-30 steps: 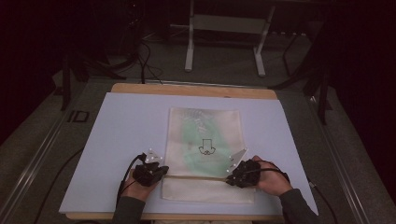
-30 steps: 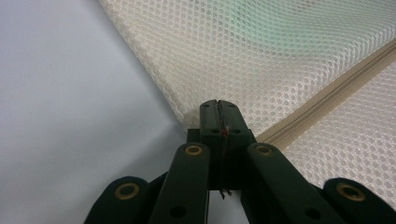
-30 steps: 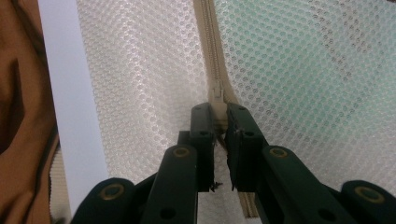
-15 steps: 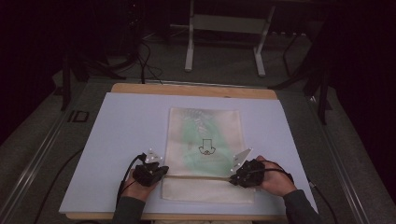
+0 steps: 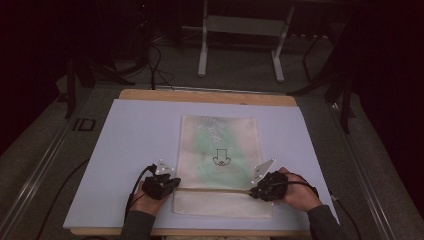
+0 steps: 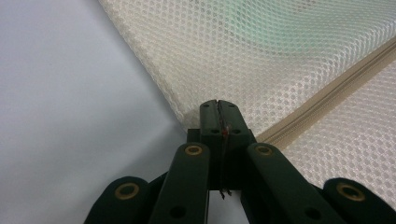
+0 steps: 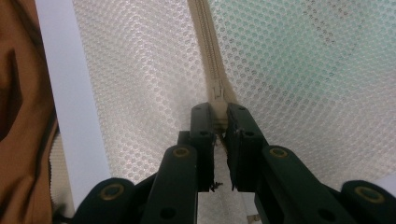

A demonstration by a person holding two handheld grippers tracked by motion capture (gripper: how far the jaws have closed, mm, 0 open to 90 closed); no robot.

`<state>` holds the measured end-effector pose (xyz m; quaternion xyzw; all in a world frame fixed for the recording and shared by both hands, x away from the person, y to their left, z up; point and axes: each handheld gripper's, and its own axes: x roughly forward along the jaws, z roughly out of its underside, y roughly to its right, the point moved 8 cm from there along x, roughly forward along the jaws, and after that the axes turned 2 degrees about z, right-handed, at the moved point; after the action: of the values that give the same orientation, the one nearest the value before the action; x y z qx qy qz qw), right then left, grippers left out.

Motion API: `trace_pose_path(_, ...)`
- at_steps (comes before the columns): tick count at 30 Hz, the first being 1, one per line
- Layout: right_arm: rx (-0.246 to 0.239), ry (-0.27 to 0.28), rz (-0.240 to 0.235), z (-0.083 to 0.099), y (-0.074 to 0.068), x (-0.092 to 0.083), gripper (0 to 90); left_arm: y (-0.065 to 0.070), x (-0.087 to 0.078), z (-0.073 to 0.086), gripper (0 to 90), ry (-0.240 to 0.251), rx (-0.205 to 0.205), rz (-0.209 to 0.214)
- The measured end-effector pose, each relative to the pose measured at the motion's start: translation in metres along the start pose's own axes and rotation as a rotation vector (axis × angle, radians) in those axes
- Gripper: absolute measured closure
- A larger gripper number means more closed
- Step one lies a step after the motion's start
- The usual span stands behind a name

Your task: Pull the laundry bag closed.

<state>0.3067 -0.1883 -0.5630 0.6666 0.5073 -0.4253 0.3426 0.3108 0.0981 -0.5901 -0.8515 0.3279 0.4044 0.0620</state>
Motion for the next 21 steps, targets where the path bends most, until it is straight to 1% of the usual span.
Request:
trace_pose_path(7,0.004,0.009,-0.012,0.0007,0.0004,-0.0008,82.3,0.0001,-0.0001,0.0000,89.6,-0.002,0.002,-0.002)
trace_pose_path(19,-0.002,0.014,-0.005,0.0009,0.0004,-0.0023,82.3,0.0001,-0.0001,0.0000,89.6,-0.001,0.000,-0.002)
trace_pose_path(21,-0.001,0.003,0.004,0.0022,0.0010,-0.0027,82.4,0.0000,-0.0001,0.0000,89.6,-0.002,0.001,-0.002)
